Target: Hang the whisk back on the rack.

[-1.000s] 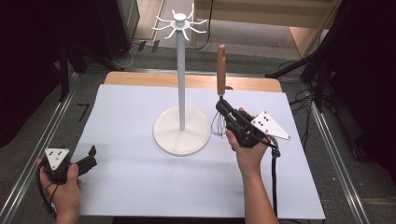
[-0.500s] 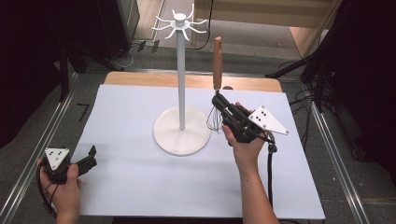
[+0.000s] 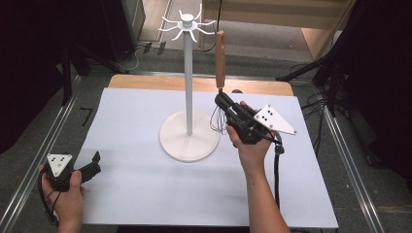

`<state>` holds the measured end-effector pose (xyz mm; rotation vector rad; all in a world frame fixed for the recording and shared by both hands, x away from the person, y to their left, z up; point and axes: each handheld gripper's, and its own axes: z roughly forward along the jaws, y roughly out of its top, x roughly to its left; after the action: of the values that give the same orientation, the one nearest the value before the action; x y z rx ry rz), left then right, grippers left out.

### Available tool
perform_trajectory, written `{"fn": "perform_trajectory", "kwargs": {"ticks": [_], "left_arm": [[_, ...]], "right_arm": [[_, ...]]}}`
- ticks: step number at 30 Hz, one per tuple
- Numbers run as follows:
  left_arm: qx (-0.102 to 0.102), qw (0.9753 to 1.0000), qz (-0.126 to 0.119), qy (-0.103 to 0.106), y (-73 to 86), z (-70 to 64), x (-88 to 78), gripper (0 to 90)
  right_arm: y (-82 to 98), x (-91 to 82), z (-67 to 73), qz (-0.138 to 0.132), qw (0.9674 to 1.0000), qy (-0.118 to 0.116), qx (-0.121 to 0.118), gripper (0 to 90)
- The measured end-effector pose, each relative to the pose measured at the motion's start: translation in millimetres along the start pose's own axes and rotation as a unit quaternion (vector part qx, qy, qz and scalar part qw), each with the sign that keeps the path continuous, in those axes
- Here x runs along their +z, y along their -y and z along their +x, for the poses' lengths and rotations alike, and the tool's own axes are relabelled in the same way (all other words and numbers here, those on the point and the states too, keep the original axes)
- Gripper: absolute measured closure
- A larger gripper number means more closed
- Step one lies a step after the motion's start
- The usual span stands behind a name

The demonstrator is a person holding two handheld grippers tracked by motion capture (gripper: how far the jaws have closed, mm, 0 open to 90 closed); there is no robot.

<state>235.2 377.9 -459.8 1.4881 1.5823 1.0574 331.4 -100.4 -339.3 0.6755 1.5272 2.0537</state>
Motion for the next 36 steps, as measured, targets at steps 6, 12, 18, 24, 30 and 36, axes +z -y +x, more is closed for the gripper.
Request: {"fn": "perform_trajectory", "kwargs": {"ticks": [6,12,18,24,30,36], "left_arm": [[0.0,1.0,0.001,0.0,-0.1,0.2,0.0,6.0],[0.0,1.0,0.002,0.0,-0.1,0.4,-0.2,6.0],[0.0,1.0,0.002,0.0,-0.1,0.6,-0.2,6.0],[0.0,1.0,0.002,0.0,-0.1,0.5,-0.1,6.0],[0.001,1.0,0.002,0.0,-0.1,0.5,-0.1,6.0],[0.001,1.0,0.002,0.0,-0.1,0.5,-0.1,6.0]], "right_arm": [[-2.5,5.8,0.0,-0.004,1.0,-0.006,0.002,84.2],[-2.3,9.4,-1.3,-0.005,0.9999,-0.008,0.009,84.2],[-2.4,12.1,-2.6,-0.005,0.9998,-0.015,0.013,84.2],[-1.6,15.2,-2.7,-0.003,0.9996,-0.02,0.018,84.2],[-0.4,17.4,-3.4,-0.004,0.9996,-0.023,0.018,84.2],[0.5,20.1,-2.9,-0.003,0.9995,-0.024,0.019,84.2]]}}
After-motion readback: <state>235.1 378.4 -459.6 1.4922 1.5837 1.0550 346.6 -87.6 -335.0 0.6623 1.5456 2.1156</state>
